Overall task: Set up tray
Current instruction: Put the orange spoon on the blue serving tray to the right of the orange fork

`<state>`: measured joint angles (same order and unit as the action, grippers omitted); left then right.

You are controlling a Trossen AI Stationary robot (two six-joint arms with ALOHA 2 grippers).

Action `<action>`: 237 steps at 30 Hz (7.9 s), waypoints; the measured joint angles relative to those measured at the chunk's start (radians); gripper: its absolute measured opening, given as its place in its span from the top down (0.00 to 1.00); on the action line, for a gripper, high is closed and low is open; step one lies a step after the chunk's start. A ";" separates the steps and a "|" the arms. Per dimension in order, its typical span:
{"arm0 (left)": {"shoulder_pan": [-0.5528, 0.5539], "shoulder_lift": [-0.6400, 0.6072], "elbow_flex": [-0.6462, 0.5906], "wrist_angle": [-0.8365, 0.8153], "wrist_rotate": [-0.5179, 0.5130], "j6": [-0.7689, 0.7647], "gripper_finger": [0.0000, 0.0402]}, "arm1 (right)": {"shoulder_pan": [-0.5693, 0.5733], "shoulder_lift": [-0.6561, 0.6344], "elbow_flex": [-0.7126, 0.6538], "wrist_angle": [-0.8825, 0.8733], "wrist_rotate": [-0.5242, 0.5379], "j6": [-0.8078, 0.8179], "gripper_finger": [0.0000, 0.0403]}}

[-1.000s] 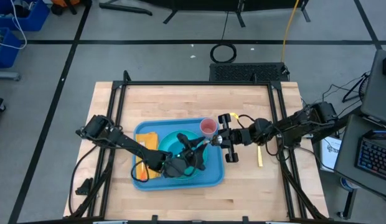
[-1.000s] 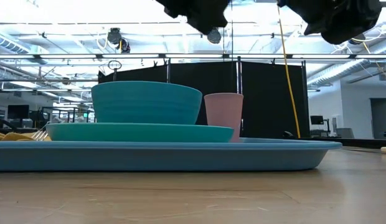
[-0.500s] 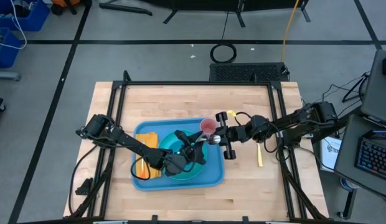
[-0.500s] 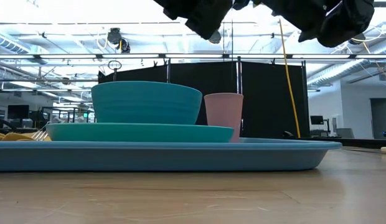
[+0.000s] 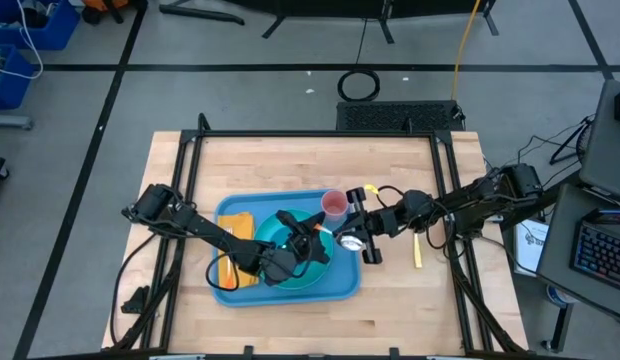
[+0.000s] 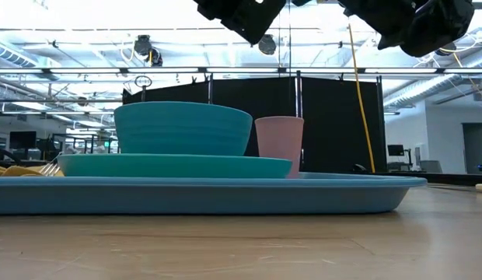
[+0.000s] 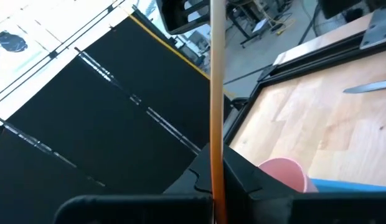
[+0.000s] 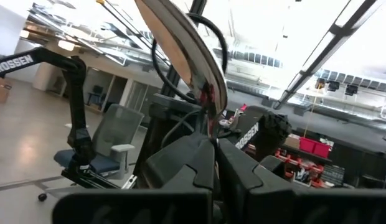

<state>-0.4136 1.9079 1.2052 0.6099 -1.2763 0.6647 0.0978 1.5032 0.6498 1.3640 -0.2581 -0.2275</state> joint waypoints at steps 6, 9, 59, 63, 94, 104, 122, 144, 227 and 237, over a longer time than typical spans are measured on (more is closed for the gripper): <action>-0.005 0.000 0.000 -0.011 0.005 -0.003 0.99 | 0.000 0.000 0.000 -0.008 0.005 -0.004 1.00; -0.014 -0.007 0.000 -0.035 0.010 -0.005 0.99 | 0.000 0.000 0.000 -0.014 0.005 0.003 0.99; -0.035 -0.222 -0.006 -0.642 0.144 -0.539 1.00 | -0.007 0.001 0.000 -0.202 0.048 -0.050 0.85; -0.033 -0.222 -0.006 -0.645 0.145 -0.543 1.00 | -0.007 0.001 0.000 -0.201 0.048 -0.049 0.85; -0.038 -0.221 -0.006 -0.635 0.141 -0.547 1.00 | -0.013 0.000 0.000 -0.253 0.050 -0.020 0.89; -0.066 -0.221 -0.006 -0.573 0.127 -0.492 1.00 | -0.018 0.000 0.000 -0.291 0.154 -0.025 0.89; -0.057 -0.221 -0.005 -0.549 0.200 -0.499 1.00 | -0.026 0.000 0.000 -0.261 0.122 0.031 0.89; -0.056 -0.221 -0.005 -0.526 0.222 -0.515 1.00 | -0.038 0.000 -0.001 -0.281 0.161 0.066 0.83; -0.434 -0.275 -0.210 -1.403 -0.295 -2.425 1.00 | -0.080 0.000 0.000 -0.163 0.232 -0.024 0.67; -0.479 -0.266 -0.398 -0.953 -0.294 -2.398 1.00 | -0.125 0.000 0.000 -0.042 0.232 -0.052 0.67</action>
<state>-0.8923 1.6421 0.8073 -0.3434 -1.5707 -1.7336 -0.0267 1.5032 0.6502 1.3216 -0.0265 -0.2794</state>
